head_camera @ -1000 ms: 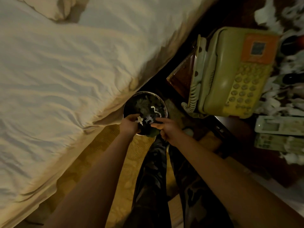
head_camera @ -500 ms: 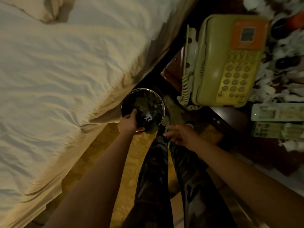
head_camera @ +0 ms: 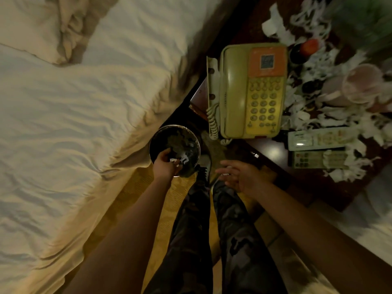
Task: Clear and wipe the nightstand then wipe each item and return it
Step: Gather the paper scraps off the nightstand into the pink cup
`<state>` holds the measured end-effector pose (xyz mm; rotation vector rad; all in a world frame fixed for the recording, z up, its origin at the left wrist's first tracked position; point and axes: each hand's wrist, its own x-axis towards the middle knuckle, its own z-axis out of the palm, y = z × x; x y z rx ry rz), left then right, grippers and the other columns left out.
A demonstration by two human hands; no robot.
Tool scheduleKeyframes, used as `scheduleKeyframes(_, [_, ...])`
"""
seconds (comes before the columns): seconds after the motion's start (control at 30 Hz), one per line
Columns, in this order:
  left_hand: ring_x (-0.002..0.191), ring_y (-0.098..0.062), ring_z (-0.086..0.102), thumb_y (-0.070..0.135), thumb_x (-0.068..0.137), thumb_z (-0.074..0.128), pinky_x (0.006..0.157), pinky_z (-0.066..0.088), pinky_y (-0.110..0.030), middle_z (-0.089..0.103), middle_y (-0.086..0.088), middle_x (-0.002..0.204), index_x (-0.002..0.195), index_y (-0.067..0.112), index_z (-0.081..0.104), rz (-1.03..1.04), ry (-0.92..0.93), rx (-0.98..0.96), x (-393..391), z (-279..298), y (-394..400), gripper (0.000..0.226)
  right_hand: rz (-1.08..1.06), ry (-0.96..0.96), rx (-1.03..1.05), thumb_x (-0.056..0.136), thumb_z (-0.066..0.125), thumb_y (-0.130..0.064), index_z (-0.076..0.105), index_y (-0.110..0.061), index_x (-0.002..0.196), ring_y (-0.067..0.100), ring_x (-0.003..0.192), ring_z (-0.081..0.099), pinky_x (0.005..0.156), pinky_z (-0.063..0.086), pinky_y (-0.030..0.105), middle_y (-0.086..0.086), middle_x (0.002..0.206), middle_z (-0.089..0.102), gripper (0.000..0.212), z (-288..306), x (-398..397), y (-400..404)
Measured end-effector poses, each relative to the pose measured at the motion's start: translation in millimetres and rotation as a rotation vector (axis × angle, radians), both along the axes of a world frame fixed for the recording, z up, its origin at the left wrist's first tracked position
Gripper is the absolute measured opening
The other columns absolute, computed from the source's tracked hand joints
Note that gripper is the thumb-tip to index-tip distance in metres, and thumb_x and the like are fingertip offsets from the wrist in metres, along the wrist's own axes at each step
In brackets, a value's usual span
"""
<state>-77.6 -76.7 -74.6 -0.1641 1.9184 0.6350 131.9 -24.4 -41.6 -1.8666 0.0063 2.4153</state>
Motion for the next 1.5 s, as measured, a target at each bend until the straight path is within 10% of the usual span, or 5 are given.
scheduleKeyframes(0.23, [0.042,-0.015,0.058,0.008,0.087,0.065,0.039,0.047,-0.018,0.07,-0.011,0.094,0.111,0.014,0.066,0.062,0.235,-0.034,-0.4,-15.3,3.6,0.025,0.076,-0.039,-0.063,0.101,0.036,-0.019,0.053,-0.004,0.119,0.016,0.064,0.064,0.05,0.049,0.021,0.008,0.086,0.065,0.029,-19.5,-24.3,-7.2])
scheduleKeyframes(0.63, [0.108,-0.027,0.059,0.023,0.097,0.048,0.093,0.05,-0.045,0.063,-0.009,0.117,0.112,0.017,0.064,-0.294,0.127,0.008,3.0,-1.4,0.0,0.023,0.176,-0.047,0.036,0.101,0.036,-0.017,0.054,-0.006,0.116,0.018,0.07,0.059,0.062,0.046,0.024,0.008,0.084,0.064,0.026,10.4,-45.9,1.8])
scheduleKeyframes(0.87, [0.052,-0.013,0.062,0.004,0.096,0.046,0.051,0.052,-0.02,0.066,-0.01,0.091,0.108,0.006,0.06,-0.507,-0.109,0.151,52.1,38.2,18.8,0.019,0.109,-0.226,0.02,0.099,0.044,-0.013,0.053,-0.007,0.113,0.012,0.047,0.058,0.051,0.045,0.024,0.008,0.074,0.059,0.018,23.4,-0.6,12.8])
scheduleKeyframes(1.3, [0.09,-0.019,0.063,0.016,0.096,0.053,0.076,0.053,-0.036,0.065,-0.001,0.11,0.118,0.018,0.062,-1.422,0.185,0.496,160.8,39.6,63.9,0.024,-0.006,-1.015,0.529,0.09,0.055,-0.005,0.059,-0.011,0.103,0.017,0.077,0.063,0.058,0.045,0.017,0.012,0.102,0.066,0.015,31.7,94.2,15.6])
scheduleKeyframes(1.5, [0.088,-0.023,0.063,0.007,0.09,0.057,0.067,0.053,-0.037,0.058,-0.006,0.115,0.115,0.011,0.062,-1.508,0.333,0.711,207.2,48.4,94.9,0.026,0.086,-1.224,0.512,0.08,0.073,-0.025,0.031,-0.018,0.141,0.035,0.117,0.047,0.087,0.044,0.035,0.014,0.141,0.027,0.075,34.7,145.8,24.9])
